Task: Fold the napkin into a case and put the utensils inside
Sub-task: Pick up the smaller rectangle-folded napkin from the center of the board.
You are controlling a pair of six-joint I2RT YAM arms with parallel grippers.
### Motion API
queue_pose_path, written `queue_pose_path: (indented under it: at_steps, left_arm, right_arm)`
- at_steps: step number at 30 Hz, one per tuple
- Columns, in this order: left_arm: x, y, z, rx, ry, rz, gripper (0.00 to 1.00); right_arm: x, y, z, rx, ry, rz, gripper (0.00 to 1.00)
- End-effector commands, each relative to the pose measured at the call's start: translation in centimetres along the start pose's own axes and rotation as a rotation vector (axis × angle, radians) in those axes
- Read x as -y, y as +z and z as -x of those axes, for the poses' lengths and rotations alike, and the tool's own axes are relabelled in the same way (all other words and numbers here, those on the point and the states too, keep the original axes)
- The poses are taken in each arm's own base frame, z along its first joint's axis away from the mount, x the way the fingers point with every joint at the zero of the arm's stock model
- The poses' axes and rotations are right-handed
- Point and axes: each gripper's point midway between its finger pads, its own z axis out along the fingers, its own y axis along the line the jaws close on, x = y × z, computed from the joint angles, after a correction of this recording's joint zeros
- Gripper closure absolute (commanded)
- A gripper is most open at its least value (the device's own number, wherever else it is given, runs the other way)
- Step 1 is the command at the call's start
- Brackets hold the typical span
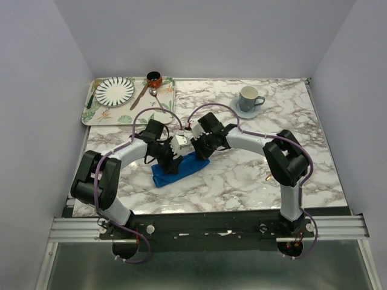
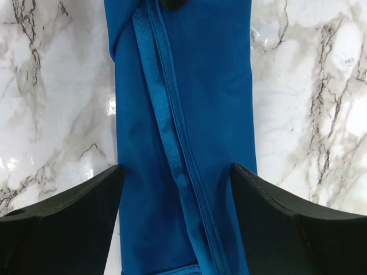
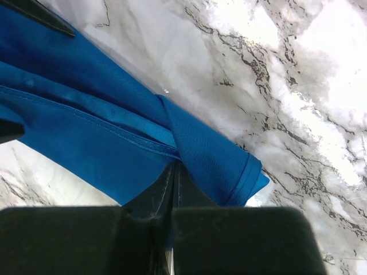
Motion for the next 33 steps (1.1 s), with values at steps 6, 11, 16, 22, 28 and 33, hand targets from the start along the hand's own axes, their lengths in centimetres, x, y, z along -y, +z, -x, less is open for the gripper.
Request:
queue_pose_path:
  at_steps: [6,11,16,22,28,33]
  left_arm:
    - [-1.7,0.6,0.3,-0.039,0.103,0.091,0.29]
    - [-2.0,0.9,0.3,-0.046,0.127,0.096,0.34]
    - [-1.9,1.2,0.1,-0.066,0.148,0.083,0.43]
    - [-1.7,1.4,-0.3,-0.086,0.134,0.060,0.60]
    - [-1.8,1.6,-0.3,-0.092,0.124,0.050,0.69]
    - [-1.9,1.7,0.0,-0.091,0.109,0.045,0.82]
  right_arm:
    - [-1.2,0.7,-2.6,-0.079,0.043,0.077,0.93]
    - [-1.2,0.7,-2.5,-0.077,0.045,0.082,0.93]
    - [-1.0,0.5,-2.0,-0.065,0.054,0.080,0.94]
    - [-1.9,-2.2,1.1,0.027,0.089,0.152,0.82]
    - [-2.2,-5.8,4.1,0.109,0.143,0.214,0.72]
    - [-0.1,-6.1,2.7,0.078,0.085,0.122,0.60]
